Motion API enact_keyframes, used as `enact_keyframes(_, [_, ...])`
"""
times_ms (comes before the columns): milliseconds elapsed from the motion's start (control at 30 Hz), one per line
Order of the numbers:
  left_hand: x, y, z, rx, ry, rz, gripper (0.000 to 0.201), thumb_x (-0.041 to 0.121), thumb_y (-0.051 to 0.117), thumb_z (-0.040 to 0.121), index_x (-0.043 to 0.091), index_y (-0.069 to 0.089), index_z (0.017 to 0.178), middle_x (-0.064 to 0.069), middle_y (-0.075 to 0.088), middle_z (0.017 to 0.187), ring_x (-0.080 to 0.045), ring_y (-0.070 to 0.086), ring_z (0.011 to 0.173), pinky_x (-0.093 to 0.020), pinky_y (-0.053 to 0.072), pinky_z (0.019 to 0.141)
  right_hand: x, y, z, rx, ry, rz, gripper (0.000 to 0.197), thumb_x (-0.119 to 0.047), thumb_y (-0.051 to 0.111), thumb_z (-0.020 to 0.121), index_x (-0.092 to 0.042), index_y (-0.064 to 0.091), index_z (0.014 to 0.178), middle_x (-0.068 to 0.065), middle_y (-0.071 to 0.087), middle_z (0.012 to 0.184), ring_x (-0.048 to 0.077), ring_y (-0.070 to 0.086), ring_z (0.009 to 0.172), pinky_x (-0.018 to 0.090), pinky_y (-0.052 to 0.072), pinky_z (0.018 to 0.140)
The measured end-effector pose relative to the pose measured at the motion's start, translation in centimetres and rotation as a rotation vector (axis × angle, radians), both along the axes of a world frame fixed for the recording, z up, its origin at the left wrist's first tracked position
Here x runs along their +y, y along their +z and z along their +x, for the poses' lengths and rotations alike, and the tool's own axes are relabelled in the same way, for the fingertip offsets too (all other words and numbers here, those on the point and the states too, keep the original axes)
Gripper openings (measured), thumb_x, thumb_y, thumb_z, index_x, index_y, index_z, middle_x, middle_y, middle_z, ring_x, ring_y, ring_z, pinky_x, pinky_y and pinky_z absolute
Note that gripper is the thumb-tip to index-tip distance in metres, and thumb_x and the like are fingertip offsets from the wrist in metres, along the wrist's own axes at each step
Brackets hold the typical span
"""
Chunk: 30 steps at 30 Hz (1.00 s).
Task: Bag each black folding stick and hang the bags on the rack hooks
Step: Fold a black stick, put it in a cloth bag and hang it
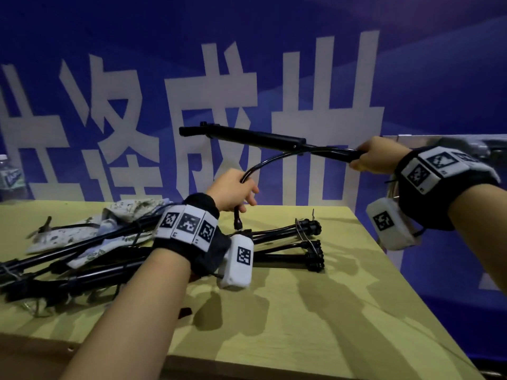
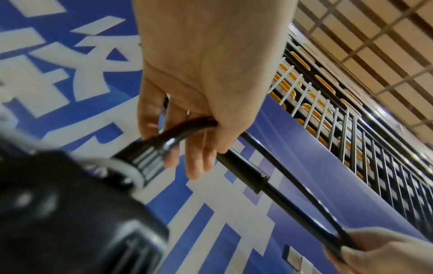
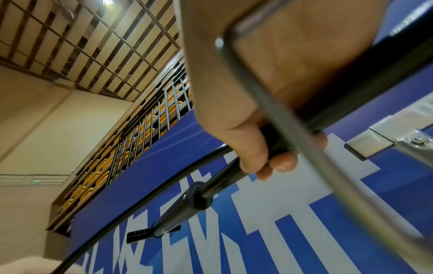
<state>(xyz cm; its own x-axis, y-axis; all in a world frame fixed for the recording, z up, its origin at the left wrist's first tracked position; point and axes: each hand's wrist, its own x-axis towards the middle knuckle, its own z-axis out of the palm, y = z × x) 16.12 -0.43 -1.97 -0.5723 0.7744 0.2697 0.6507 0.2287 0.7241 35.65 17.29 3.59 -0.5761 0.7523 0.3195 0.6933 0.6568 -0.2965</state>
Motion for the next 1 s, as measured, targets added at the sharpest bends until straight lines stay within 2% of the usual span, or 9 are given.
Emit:
enact_keyframes(167, [-1.2, 4.1, -1.0, 0.479, 0.391, -0.097, 0.035, 0.052, 0.057, 0.086, 0.018, 0.062, 0.078, -0.005, 0.063, 0.078, -0.024, 0.059, 0.078, -0.028, 0.04, 0.063, -0.7, 0.1, 1.2, 0.092, 0.03, -0.033, 0.028, -0.017, 0.055, 0.091, 0.0, 0.062, 0.112, 0.012, 0.057, 0.084, 0.023, 0.052, 0.077, 0.025, 0.035, 0.052])
enact_keyframes(333, [-1.4, 5.6, -2.0, 0.56, 0.738, -0.116, 0.046, 0.05, 0.061, 0.084, 0.006, 0.065, 0.095, -0.012, 0.065, 0.098, -0.031, 0.061, 0.091, -0.036, 0.043, 0.077, -1.3, -1.0, 1.7, 0.122, 0.058, -0.027, 0.024, -0.018, 0.055, 0.091, -0.007, 0.063, 0.111, 0.002, 0.05, 0.069, 0.016, 0.048, 0.064, 0.024, 0.034, 0.053])
enact_keyframes(467, [-1.3, 4.5, -3.5, 0.231, 0.64, 0.017, 0.035, 0.039, 0.062, 0.083, 0.005, 0.068, 0.083, -0.013, 0.07, 0.089, -0.031, 0.066, 0.084, -0.04, 0.052, 0.082, -2.1, -2.0, 1.9, 0.143, 0.102, -0.003, 0.02, -0.018, 0.053, 0.091, -0.012, 0.063, 0.107, 0.0, 0.052, 0.07, 0.021, 0.053, 0.072, 0.028, 0.04, 0.065])
enact_keyframes(567, [-0.6, 3.1, -3.3, -0.317, 0.407, 0.345, 0.018, 0.015, 0.052, 0.086, 0.003, 0.058, 0.075, -0.017, 0.065, 0.088, -0.031, 0.064, 0.081, -0.041, 0.054, 0.075, -3.0, -2.7, 2.1, 0.148, 0.13, 0.044, 0.016, -0.021, 0.051, 0.092, -0.017, 0.061, 0.105, -0.004, 0.051, 0.069, 0.018, 0.052, 0.07, 0.028, 0.039, 0.065])
enact_keyframes(633, [0.0, 2.3, -2.2, -0.614, 0.253, 0.554, 0.017, 0.016, 0.043, 0.092, 0.011, 0.05, 0.078, -0.007, 0.049, 0.078, -0.021, 0.054, 0.073, -0.037, 0.05, 0.064, -3.6, -3.2, 2.3, 0.148, 0.157, 0.112, 0.016, -0.022, 0.049, 0.095, -0.019, 0.059, 0.106, -0.007, 0.05, 0.069, 0.015, 0.051, 0.068, 0.025, 0.036, 0.061])
enact_keyframes(700, [0.5, 1.9, -1.2, -0.753, 0.146, 0.703, 0.019, 0.027, 0.039, 0.095, 0.018, 0.049, 0.081, -0.001, 0.04, 0.075, -0.015, 0.047, 0.07, -0.038, 0.049, 0.063, -4.1, -3.9, 2.4, 0.141, 0.174, 0.209, 0.014, -0.022, 0.046, 0.096, -0.02, 0.058, 0.103, -0.01, 0.047, 0.068, 0.008, 0.044, 0.062, 0.023, 0.032, 0.062])
enact_keyframes(767, [1.0, 1.6, -0.8, -0.868, 0.059, 0.829, 0.023, 0.034, 0.038, 0.097, 0.019, 0.049, 0.083, -0.002, 0.048, 0.082, -0.016, 0.051, 0.078, -0.043, 0.05, 0.076, -4.3, -4.5, 2.3, 0.152, 0.176, 0.295, 0.014, -0.022, 0.045, 0.097, -0.022, 0.057, 0.102, -0.009, 0.049, 0.071, 0.007, 0.041, 0.063, 0.025, 0.026, 0.074])
enact_keyframes(867, [1.4, 1.1, -0.9, -1.077, -0.081, 1.009, 0.025, 0.034, 0.043, 0.098, 0.011, 0.049, 0.091, -0.011, 0.055, 0.094, -0.024, 0.057, 0.088, -0.045, 0.047, 0.092, -3.4, -5.7, 2.0, 0.228, 0.174, 0.387, 0.018, -0.023, 0.049, 0.095, -0.022, 0.061, 0.108, -0.005, 0.062, 0.092, 0.016, 0.048, 0.087, 0.028, 0.025, 0.084])
enact_keyframes(1000, [1.9, -0.7, -2.5, -1.065, -0.111, 0.978, 0.033, 0.034, 0.039, 0.1, 0.003, 0.05, 0.097, -0.011, 0.055, 0.089, -0.025, 0.056, 0.078, -0.037, 0.045, 0.089, -2.1, -7.5, 1.6, 0.274, 0.161, 0.434, 0.021, -0.025, 0.054, 0.093, -0.023, 0.062, 0.112, -0.006, 0.062, 0.102, 0.017, 0.046, 0.099, 0.026, 0.021, 0.089])
